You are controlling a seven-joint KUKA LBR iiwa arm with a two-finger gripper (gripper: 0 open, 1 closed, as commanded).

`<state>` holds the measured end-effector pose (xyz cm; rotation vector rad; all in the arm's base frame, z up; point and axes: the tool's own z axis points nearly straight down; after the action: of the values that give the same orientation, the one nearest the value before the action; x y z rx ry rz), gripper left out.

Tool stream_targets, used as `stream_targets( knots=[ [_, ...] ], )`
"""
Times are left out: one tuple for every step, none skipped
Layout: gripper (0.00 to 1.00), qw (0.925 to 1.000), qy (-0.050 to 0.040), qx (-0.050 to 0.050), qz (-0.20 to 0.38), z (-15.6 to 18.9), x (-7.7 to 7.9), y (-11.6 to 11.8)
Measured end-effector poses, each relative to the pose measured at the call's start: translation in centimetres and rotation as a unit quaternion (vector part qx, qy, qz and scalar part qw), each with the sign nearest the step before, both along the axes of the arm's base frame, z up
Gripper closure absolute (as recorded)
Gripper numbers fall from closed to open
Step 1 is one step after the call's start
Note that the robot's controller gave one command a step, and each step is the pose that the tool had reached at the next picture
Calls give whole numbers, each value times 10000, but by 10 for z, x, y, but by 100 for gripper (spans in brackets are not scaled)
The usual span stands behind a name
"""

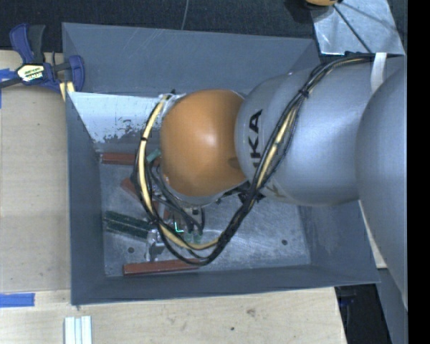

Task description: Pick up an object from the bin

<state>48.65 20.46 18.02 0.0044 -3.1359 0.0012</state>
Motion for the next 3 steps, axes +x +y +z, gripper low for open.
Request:
stream_targets(
  knots=[
    [0,10000,-38,9,-16,4,2,-1],
    [0,9980,-50,13,-627,-51,15,10],
    [0,9938,-60,24,-1113,-107,23,4]
  ],
)
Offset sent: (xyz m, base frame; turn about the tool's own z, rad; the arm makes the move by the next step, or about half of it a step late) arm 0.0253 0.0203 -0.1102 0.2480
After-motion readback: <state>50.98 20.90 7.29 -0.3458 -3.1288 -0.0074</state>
